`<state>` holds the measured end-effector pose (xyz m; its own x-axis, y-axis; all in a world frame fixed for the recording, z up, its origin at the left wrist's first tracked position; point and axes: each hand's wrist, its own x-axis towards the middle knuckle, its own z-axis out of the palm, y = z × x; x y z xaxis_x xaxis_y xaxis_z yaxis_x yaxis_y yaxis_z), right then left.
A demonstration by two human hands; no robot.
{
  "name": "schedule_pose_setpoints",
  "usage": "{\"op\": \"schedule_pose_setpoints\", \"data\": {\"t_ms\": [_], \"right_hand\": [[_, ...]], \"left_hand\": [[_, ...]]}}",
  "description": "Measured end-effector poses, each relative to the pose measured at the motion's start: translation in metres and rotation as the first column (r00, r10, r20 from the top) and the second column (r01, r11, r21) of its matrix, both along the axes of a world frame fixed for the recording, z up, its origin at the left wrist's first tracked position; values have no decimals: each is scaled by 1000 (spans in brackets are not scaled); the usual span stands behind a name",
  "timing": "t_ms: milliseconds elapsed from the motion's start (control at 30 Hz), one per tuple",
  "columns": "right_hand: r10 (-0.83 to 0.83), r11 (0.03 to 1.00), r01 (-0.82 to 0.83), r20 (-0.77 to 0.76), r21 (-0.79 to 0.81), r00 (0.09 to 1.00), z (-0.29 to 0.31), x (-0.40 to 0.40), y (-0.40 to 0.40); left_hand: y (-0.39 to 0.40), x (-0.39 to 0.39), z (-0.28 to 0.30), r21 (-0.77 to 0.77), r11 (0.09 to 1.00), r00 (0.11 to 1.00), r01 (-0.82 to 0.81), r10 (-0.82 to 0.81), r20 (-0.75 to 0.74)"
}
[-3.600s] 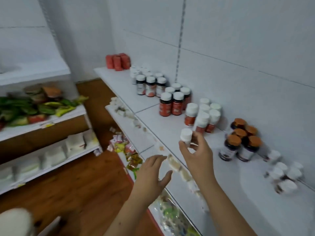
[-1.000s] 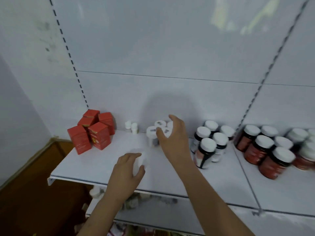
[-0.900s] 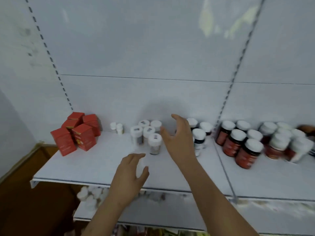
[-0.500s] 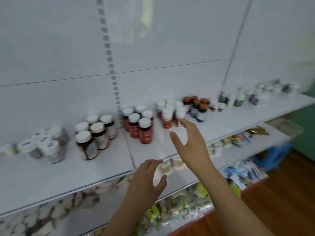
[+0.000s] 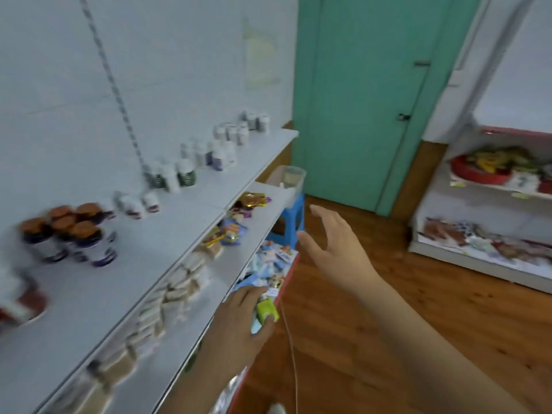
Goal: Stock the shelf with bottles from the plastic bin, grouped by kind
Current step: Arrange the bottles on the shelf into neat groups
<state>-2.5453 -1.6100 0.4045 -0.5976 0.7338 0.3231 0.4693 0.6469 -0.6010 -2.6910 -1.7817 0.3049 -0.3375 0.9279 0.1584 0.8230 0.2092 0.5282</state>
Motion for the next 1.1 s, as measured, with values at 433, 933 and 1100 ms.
{"op": "schedule_pose_setpoints", "data": {"t_ms": [433, 933, 1100], "right_hand": [[-147, 987, 159, 244, -30, 958, 8, 9, 241], [-108, 990, 130, 299, -53, 948, -34, 11, 560], [-13, 999, 25, 325, -31, 946, -21, 0, 689]], "left_hand": [[301, -50, 23, 1, 971, 970, 241, -240, 20], [610, -62, 1, 23, 975, 973, 222, -223, 52], [719, -63, 6, 18, 991, 988, 132, -133, 74]]}}
